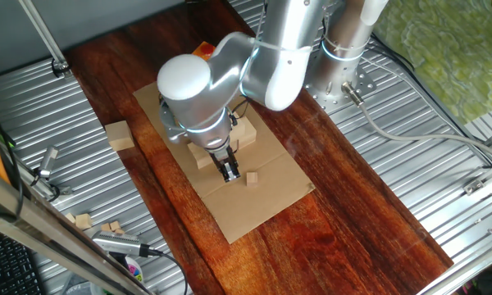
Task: Stack the blocks into a pyramid shape
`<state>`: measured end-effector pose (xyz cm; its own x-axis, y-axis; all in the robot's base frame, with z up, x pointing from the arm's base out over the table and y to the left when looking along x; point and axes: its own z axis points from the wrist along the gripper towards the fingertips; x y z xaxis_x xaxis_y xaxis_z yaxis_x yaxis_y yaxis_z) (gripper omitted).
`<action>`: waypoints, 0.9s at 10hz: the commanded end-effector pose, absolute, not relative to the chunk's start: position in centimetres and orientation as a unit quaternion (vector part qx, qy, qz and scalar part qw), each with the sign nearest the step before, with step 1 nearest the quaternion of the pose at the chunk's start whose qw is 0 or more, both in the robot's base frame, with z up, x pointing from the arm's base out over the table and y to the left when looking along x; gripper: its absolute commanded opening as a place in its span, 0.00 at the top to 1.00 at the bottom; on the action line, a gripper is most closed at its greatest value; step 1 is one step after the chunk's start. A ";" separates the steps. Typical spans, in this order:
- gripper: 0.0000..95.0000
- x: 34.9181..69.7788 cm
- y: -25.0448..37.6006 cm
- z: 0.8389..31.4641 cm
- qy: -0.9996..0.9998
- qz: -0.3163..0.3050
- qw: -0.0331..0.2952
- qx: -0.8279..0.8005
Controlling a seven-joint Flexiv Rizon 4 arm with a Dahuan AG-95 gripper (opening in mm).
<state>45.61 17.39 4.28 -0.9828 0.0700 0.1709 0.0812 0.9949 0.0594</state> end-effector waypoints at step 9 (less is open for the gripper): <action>1.00 45.5 17.3 4.4 -0.917 0.021 0.107 0.384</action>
<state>45.55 17.36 4.35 -0.8265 -0.5258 0.2011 -0.5282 0.8479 0.0459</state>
